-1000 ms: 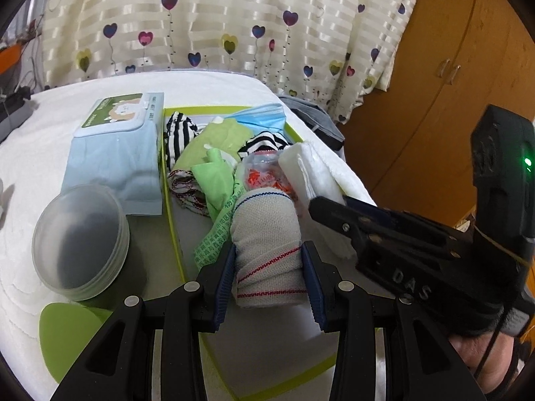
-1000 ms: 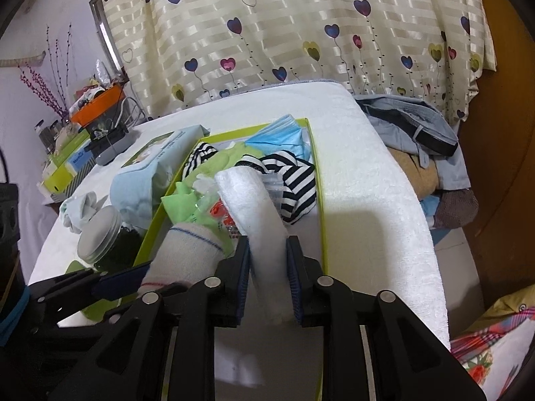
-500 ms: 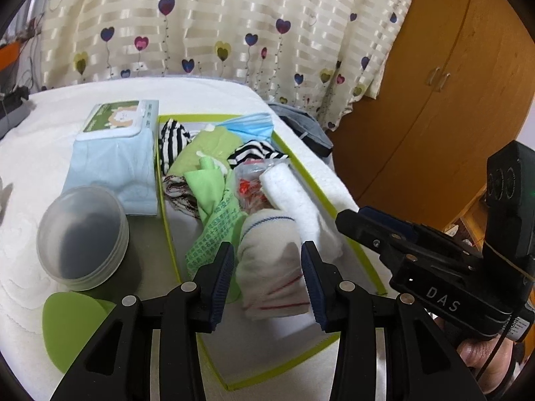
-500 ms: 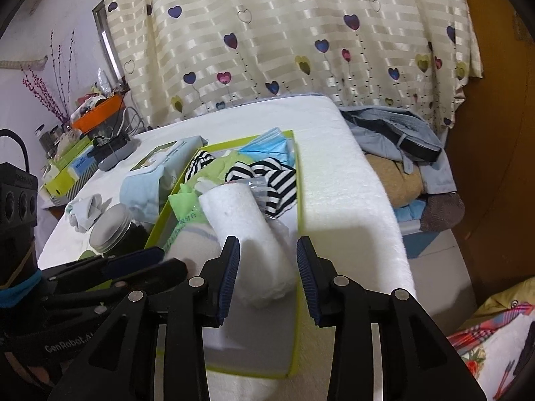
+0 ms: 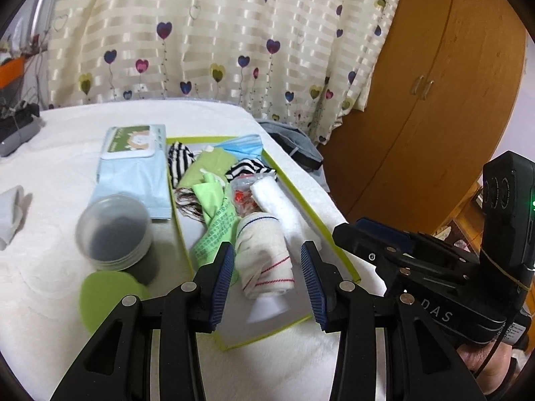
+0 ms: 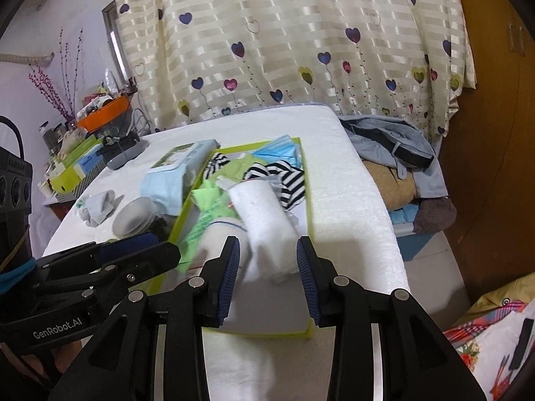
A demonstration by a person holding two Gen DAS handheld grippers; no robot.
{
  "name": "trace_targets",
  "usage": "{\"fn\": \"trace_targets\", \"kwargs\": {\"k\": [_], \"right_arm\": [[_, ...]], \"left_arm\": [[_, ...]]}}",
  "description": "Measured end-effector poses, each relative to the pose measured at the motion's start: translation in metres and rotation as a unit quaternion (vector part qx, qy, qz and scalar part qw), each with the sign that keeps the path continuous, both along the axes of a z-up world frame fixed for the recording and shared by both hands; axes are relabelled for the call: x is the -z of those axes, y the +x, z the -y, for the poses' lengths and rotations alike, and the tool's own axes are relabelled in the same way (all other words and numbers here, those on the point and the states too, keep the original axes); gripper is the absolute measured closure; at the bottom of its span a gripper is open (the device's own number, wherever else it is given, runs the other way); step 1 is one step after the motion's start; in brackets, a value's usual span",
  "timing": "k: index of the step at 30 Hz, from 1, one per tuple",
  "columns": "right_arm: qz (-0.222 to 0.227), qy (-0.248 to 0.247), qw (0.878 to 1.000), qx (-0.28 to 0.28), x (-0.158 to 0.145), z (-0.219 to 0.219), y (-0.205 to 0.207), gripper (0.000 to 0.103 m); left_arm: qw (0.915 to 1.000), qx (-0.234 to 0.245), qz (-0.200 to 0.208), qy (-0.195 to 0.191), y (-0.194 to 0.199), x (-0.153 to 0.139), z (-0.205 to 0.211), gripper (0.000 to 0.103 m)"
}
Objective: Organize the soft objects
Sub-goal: 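Lower bandage roll into box with left gripper while right gripper releases towel roll there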
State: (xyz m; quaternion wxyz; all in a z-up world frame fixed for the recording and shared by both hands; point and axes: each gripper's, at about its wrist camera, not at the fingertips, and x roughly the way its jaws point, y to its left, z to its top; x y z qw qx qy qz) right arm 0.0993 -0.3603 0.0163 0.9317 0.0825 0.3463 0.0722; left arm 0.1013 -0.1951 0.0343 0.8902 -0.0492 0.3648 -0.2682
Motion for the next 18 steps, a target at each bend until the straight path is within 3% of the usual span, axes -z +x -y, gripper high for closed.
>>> {"fn": "trace_targets", "kwargs": {"k": [7, 10, 18], "right_arm": [[0.020, -0.006, 1.000, -0.009, -0.014, -0.018, -0.019, 0.066], [0.028, -0.007, 0.999, -0.013, -0.018, -0.025, -0.025, 0.055], [0.040, -0.005, 0.999, -0.032, -0.025, -0.046, -0.036, 0.054]], "left_arm": [[0.9997, -0.014, 0.019, 0.006, -0.018, -0.012, -0.018, 0.064], [0.9994, -0.023, 0.023, 0.009, -0.024, -0.015, -0.027, 0.064], [0.9984, -0.046, 0.030, 0.016, -0.035, -0.019, -0.049, 0.064]]}}
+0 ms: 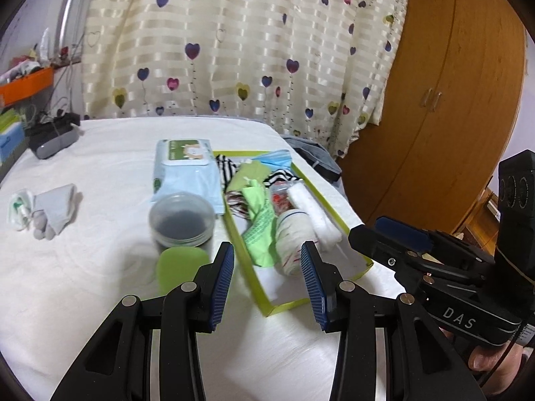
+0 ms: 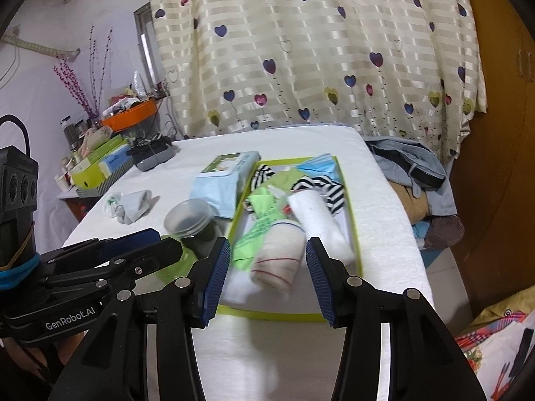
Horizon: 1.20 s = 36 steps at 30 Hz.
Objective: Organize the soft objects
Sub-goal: 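Lower bandage roll into box with left gripper while right gripper releases towel roll there, then withdraw both open grippers from the box toward the gloves and sock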
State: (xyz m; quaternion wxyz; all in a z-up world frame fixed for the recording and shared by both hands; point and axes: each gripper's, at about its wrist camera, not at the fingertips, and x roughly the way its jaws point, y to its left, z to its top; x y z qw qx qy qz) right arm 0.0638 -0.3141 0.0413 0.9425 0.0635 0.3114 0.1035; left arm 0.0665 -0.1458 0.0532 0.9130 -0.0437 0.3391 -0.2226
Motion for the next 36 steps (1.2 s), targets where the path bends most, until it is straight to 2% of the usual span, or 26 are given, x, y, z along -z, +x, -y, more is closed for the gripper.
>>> {"fn": "trace_targets", "kwargs": {"k": [36], "right_arm": [[-0.006, -0.029, 0.996, -0.078, -0.001, -0.076, 0.014, 0.054]], "left_arm": [[0.9976, -0.068, -0.012, -0.008, 0.015, 0.010, -0.070, 0.064]]}}
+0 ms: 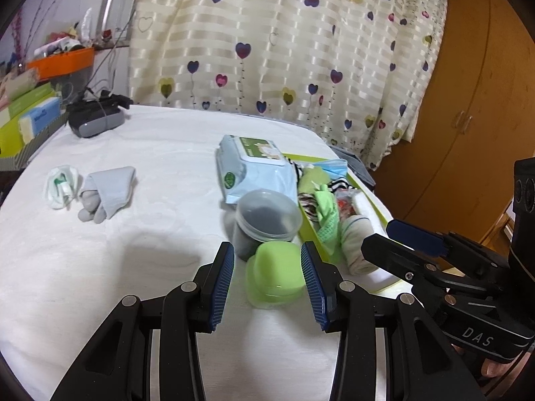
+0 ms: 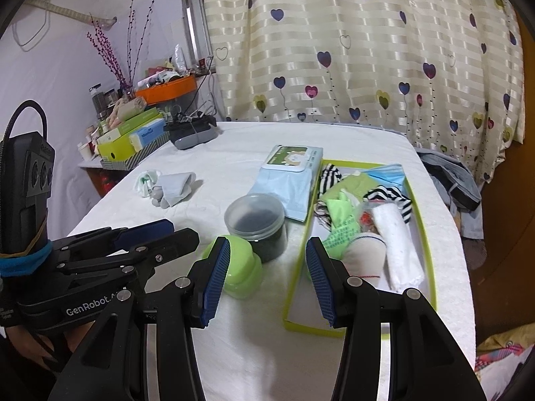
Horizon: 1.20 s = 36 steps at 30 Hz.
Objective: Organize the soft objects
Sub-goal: 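Withdraw both open grippers from the box toward the gloves and sock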
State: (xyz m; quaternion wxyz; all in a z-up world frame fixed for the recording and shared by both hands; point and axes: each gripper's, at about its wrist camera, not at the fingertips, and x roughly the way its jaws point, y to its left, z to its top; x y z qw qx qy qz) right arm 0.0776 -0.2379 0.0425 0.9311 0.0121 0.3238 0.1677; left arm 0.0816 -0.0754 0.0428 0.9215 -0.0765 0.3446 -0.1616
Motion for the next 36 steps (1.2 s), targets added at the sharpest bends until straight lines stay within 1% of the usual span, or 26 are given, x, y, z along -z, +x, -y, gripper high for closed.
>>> {"fn": "trace_targets", "kwargs": {"k": [14, 23, 36], "right_arm": [[0.002, 0.003, 1.000, -0.030, -0.002, -0.030, 0.015, 0.054], [0.003, -0.002, 0.998, -0.062, -0.001, -0.065, 0.026, 0.054], [-0.016, -0.001, 0.995, -0.097, 0.007, -0.114, 0.051, 0.054]], "left_arm": [[0.9992, -0.039, -0.006, -0.001, 0.008, 0.006, -0.036, 0.064], [0.9976, -0.068, -0.013, -0.005, 0.013, 0.011, -0.069, 0.063], [0.9932, -0.113, -0.027, -0.011, 0.024, 0.026, -0.123, 0.063]]}}
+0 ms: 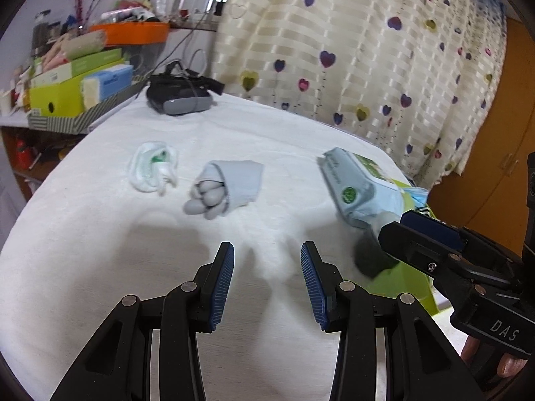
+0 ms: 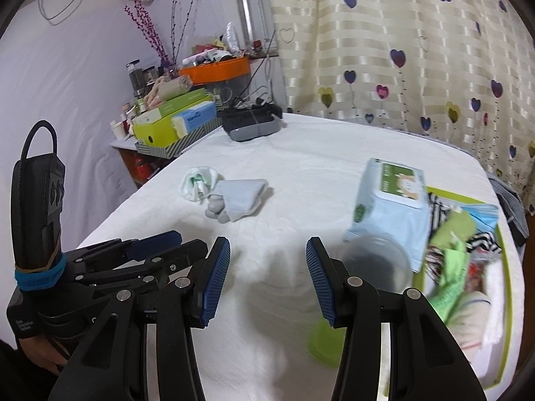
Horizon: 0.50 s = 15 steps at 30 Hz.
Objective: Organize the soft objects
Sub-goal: 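Withdraw both open grippers from the box toward the gloves and sock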
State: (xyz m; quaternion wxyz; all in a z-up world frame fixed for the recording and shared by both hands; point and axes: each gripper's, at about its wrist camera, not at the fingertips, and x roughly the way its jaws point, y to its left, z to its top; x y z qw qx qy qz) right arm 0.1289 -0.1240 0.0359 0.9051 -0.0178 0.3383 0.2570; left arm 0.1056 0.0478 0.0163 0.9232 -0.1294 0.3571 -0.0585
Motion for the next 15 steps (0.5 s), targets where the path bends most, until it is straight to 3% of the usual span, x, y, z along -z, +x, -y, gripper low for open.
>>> {"fn": "trace_targets", "kwargs": {"k": [15], "right_arm": [[-0.037, -0.001, 0.999, -0.038, 0.018, -0.060, 0.040, 0.053]], "left_arm": [[0.9987, -0.049, -0.005, -0.015, 0.009, 0.012, -0.061, 0.062]]}}
